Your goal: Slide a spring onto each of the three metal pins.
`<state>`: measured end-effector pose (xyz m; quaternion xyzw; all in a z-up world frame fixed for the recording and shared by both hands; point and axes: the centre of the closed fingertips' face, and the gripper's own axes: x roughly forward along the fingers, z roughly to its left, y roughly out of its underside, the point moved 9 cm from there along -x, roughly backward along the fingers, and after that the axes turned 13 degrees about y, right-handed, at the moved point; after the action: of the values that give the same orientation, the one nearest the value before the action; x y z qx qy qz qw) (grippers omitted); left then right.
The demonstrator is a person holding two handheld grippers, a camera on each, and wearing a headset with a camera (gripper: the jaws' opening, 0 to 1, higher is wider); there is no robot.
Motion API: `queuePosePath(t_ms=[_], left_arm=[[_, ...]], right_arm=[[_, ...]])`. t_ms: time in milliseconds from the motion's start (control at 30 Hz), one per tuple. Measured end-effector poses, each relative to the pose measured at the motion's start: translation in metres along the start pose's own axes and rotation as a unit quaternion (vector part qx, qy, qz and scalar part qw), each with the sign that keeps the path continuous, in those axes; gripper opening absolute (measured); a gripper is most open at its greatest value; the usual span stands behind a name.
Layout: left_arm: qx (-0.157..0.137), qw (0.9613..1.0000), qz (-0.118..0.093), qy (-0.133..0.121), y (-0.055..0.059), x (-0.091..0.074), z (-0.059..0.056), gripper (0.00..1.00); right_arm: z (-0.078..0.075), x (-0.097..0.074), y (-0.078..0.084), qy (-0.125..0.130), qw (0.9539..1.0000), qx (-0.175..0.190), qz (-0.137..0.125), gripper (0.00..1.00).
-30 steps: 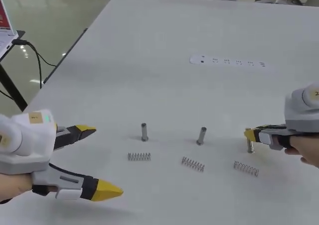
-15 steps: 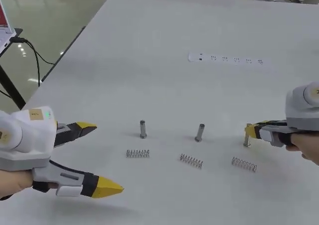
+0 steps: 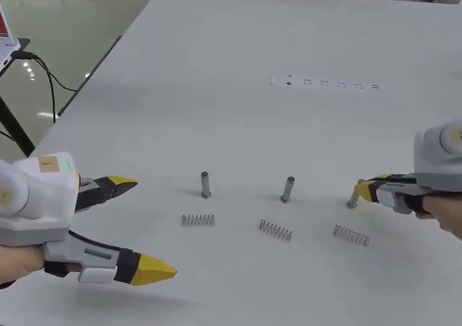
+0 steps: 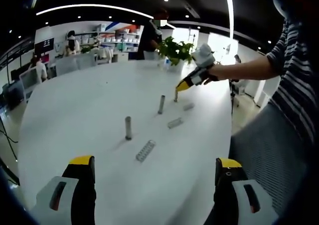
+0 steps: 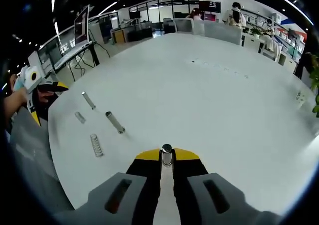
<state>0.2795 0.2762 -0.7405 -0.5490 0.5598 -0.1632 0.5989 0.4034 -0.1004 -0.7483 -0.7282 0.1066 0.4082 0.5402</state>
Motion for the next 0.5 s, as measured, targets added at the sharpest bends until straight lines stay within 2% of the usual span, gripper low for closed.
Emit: queuePosePath(t_ms=[500], left_arm=[[0.003,1.0000,0.004,0.001,0.0008,0.0012,-0.0012,0.98]], right_arm=[[0.0032,-0.0033,0.0035,0.001,0.9999,-0.013,-0.002,0.05]])
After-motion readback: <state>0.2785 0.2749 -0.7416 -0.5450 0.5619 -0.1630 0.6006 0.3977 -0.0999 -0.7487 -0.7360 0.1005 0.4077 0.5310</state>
